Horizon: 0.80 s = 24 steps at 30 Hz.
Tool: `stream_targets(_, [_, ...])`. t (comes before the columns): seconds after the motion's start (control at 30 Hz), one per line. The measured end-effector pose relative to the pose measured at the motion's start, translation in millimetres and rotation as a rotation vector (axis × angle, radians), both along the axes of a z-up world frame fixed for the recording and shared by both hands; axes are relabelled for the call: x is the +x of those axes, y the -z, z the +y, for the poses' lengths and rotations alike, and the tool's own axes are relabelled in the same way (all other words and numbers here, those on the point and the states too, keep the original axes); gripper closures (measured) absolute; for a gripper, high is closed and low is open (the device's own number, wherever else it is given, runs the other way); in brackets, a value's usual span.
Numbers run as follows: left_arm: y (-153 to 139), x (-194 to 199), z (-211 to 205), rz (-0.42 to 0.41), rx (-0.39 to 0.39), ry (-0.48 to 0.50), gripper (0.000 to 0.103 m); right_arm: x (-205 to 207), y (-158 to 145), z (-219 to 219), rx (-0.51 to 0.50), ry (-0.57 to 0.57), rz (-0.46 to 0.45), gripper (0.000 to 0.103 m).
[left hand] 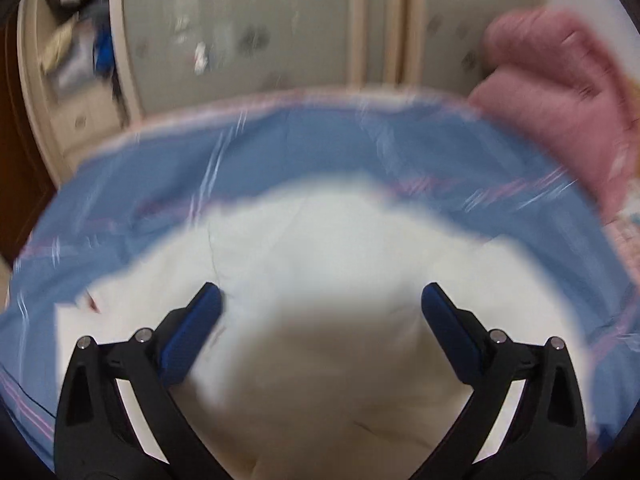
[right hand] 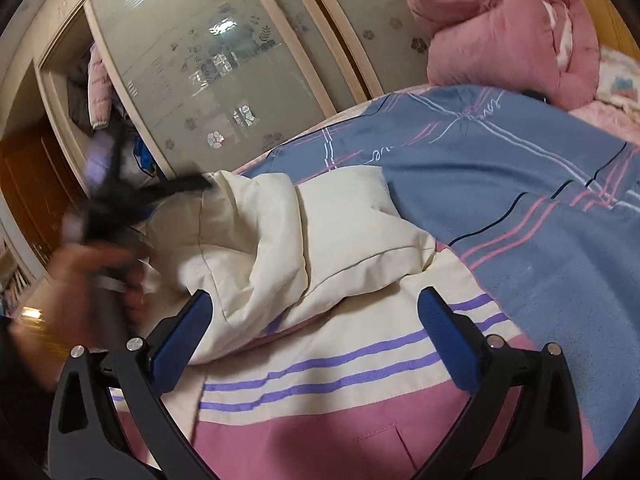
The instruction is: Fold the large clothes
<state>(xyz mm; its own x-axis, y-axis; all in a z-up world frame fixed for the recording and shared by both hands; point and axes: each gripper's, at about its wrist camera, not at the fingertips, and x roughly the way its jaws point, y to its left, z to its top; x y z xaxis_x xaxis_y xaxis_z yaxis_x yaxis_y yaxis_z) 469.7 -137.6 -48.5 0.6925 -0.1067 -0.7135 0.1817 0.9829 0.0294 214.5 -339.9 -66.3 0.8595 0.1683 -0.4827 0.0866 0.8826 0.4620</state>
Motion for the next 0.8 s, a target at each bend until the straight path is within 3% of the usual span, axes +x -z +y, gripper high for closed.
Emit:
stream_targets(0.03, [28,10,1,0.048,0.034,-0.023,0.002,0,-1,-1,0.003,-0.005,0.000,0.001])
stream_targets(0.13, [56,6,-2,0.018,0.057,-0.021,0.002,2,0,1,0.018,-0.022,0.013,0.001])
stream_targets(0.27, [62,10,-1,0.040,0.056,-0.024,0.002,8,1,8,0.010,-0.045,0.036,0.001])
stream_targets(0.37, [59,4,-5,0.006,0.097,-0.029,0.002,9,-2,7,0.010,-0.050,0.024,0.001])
stream_targets(0.47, [38,-13,-8,-0.086,0.088,-0.016,0.002,3,-9,9,-0.021,-0.047,-0.004,0.001])
stream_targets(0.53, [2,-48,0,-0.216,0.005,0.014,0.002,-3,-13,8,-0.019,-0.045,-0.022,0.001])
stream_targets(0.6, [-30,-86,8,-0.292,-0.061,0.048,0.002,-9,-18,8,-0.019,-0.044,-0.034,0.001])
stream_targets(0.7, [-70,-162,25,-0.302,-0.049,0.038,0.002,-19,-25,10,-0.022,-0.043,-0.057,0.001])
stream_targets(0.8, [-84,-234,49,-0.303,-0.041,0.036,0.002,-30,-30,14,-0.022,-0.051,-0.068,0.001])
